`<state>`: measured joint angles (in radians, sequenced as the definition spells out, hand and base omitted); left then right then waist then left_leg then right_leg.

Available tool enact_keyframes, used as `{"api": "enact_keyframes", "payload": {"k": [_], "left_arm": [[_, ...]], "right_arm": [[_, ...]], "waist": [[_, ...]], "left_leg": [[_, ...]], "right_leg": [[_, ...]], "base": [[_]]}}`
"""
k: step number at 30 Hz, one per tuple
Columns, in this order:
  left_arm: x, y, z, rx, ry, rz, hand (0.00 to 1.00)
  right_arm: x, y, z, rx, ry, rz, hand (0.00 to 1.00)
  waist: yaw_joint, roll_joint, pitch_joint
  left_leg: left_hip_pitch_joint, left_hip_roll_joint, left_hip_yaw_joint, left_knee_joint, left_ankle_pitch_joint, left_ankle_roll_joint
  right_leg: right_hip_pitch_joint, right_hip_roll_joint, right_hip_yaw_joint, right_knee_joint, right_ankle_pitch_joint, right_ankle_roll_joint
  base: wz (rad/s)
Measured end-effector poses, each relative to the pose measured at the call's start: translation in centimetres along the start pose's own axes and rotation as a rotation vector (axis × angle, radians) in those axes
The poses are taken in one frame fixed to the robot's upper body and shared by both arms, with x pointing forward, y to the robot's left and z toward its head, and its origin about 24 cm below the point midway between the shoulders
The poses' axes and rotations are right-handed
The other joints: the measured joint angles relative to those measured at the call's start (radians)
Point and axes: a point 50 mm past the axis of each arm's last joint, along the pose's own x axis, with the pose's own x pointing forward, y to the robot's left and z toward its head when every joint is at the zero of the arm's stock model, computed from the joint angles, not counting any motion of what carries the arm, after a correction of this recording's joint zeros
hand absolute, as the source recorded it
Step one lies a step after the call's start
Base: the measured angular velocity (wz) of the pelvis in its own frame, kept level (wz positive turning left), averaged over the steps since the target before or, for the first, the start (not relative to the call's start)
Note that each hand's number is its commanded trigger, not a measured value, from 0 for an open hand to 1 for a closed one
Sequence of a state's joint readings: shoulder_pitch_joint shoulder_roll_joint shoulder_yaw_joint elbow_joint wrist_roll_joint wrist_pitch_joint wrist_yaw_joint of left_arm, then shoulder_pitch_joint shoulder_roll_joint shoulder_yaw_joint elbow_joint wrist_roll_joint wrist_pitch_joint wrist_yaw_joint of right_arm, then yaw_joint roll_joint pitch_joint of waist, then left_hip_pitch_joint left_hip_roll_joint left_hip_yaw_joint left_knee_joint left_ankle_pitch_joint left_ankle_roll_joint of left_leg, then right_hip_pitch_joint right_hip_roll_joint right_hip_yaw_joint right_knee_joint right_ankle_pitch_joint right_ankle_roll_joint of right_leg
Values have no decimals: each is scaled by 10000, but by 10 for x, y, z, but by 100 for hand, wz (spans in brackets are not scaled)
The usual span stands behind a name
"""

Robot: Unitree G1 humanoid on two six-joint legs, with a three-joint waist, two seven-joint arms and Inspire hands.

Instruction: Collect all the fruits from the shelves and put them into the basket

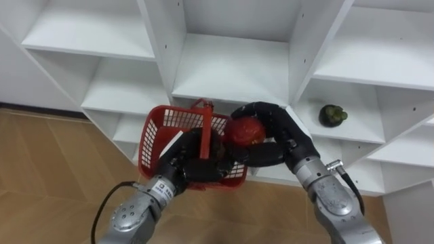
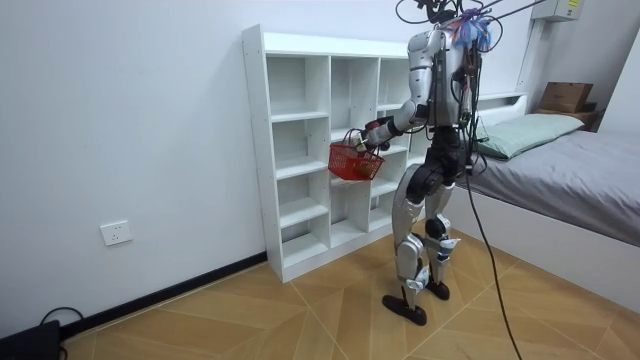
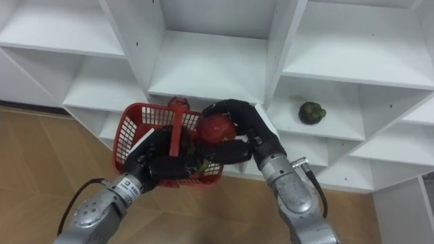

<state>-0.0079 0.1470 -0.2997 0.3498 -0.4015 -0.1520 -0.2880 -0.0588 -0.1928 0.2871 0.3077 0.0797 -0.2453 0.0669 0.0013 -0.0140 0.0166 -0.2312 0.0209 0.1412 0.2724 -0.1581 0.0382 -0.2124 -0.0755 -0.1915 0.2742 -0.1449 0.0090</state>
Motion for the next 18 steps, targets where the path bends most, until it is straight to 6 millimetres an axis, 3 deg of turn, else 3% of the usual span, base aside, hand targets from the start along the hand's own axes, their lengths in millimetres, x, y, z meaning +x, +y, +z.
{"api": "enact_keyframes", "payload": {"k": [18], "left_arm": [[0, 0, 4, 76, -133, -59, 100]], "right_arm": [[0, -1, 1, 25, -74, -156, 100]], "waist": [[2, -12, 2]], "left_leg": [[18, 8, 89, -1, -1, -2]], "right_leg": [[-1, -1, 31, -12, -1, 1]], "base": [[0]]}}
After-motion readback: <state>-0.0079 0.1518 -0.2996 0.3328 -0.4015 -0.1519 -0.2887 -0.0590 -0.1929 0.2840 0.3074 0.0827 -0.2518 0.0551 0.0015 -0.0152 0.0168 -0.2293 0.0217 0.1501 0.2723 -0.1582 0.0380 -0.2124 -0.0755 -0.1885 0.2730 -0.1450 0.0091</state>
